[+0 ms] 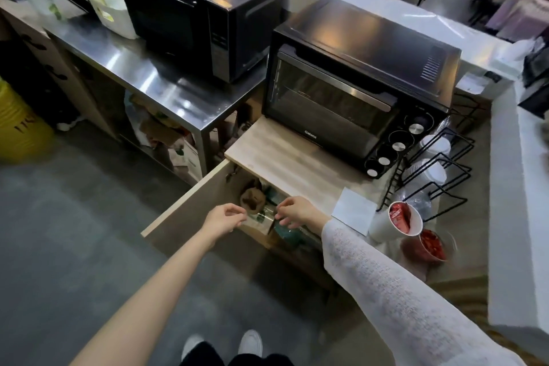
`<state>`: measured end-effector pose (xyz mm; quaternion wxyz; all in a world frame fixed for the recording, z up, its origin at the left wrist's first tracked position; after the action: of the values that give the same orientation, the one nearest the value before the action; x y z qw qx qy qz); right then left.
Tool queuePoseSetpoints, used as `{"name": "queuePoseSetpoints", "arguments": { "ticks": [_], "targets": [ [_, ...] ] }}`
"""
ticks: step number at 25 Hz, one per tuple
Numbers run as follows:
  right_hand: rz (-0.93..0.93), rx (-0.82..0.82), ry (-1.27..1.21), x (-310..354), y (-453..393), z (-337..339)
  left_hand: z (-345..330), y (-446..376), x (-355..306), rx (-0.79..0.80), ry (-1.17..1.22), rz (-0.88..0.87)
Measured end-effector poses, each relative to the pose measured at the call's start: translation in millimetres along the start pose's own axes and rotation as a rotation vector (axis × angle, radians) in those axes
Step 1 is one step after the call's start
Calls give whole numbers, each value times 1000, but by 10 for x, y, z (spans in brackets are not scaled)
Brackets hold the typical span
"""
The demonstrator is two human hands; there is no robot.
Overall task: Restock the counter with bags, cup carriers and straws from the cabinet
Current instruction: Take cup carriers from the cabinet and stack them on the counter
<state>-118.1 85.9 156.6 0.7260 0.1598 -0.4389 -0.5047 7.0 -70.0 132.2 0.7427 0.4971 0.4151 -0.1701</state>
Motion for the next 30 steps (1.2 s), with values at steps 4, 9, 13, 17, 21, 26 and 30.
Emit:
{"name": "queuePoseSetpoints", "arguments": {
  "ticks": [4,9,13,17,21,26,30],
  "targets": [
    [-68,-5,-62,-56,-263,-55,69,-365,47,46,-41,44],
    [-188,-15,-160,-67,-670,-198,166,-1039,152,134,-105,97],
    [-288,-43,-214,-133,-1036,-414,184,-1541,360,174,-151,159],
    [-369,-46,-232,-293,-1496,-736,90,-2022,700,174,-117,206],
    [-417,-69,-315,-588,-2021,-1188,-99,-2500,1175,165,-100,262],
    [-480,-119,-343,-1206,-2719,-1862,-390,-3231,1790,190,-234,254],
    [-430,-46,-183,-1651,-3295,-2222,-580,-3742,2229,233,-224,244]
  ]
}}
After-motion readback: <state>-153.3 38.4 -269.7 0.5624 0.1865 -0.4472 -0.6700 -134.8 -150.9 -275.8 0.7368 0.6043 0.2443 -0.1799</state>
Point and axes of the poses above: each hand's wrist, its own y-axis away from the middle knuckle, its own z-axis out of the back of the hand, x = y × z, the point moved 8 cm from there along -y, towards the middle knuckle, and after that the axes turned 11 degrees about y, right-handed, at the moved point
